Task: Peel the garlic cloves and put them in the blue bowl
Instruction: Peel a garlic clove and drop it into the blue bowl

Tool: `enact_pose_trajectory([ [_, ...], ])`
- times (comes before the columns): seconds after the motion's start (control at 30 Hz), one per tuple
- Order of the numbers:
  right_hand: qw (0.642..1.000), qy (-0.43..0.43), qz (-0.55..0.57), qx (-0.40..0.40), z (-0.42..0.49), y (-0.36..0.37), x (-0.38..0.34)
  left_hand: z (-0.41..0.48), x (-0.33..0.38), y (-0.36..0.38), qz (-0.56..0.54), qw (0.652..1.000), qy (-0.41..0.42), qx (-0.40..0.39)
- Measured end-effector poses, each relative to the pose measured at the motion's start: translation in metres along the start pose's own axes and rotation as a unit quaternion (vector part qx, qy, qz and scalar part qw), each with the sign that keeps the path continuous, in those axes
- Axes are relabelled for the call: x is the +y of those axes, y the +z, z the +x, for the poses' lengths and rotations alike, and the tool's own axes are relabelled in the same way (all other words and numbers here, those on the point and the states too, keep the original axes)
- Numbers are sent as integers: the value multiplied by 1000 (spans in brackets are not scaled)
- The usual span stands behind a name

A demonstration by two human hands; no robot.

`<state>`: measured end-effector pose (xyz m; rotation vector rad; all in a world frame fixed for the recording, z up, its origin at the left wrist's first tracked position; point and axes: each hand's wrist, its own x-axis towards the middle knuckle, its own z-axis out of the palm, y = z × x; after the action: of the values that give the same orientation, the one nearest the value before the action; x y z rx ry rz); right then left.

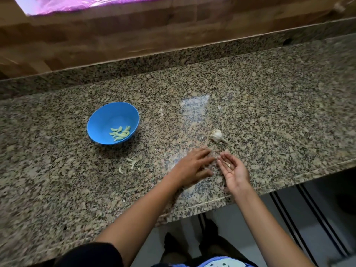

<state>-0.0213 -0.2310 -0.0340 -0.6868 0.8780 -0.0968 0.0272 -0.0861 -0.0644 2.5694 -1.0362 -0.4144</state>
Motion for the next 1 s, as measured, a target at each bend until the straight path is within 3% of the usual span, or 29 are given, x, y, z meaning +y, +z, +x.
enact_pose_trajectory([
  [0.1,1000,8,8,7,0,1,3,-19,-7,-6,27,997,67,-23],
  [0.2,1000,22,-14,-8,-6,12,14,-54,-20,-7,41,997,54,-23],
  [0.43,993,80,-45,-74,-27,31,41,-123,-39,6,21,991,-21,134],
  [0.5,990,97,-44,-93,-31,36,48,-120,-30,8,-44,970,-94,220],
  [0.6,982,138,-46,-125,-38,44,66,-98,3,-6,-253,874,-239,338],
  [0.67,975,178,-6,-134,-42,48,77,-84,21,-13,-322,842,-249,354],
  [0.83,948,258,67,-176,-47,56,84,-83,41,-11,-255,893,-229,293],
  [1.0,933,314,100,-143,-57,64,92,-97,30,-16,-189,901,-223,321],
])
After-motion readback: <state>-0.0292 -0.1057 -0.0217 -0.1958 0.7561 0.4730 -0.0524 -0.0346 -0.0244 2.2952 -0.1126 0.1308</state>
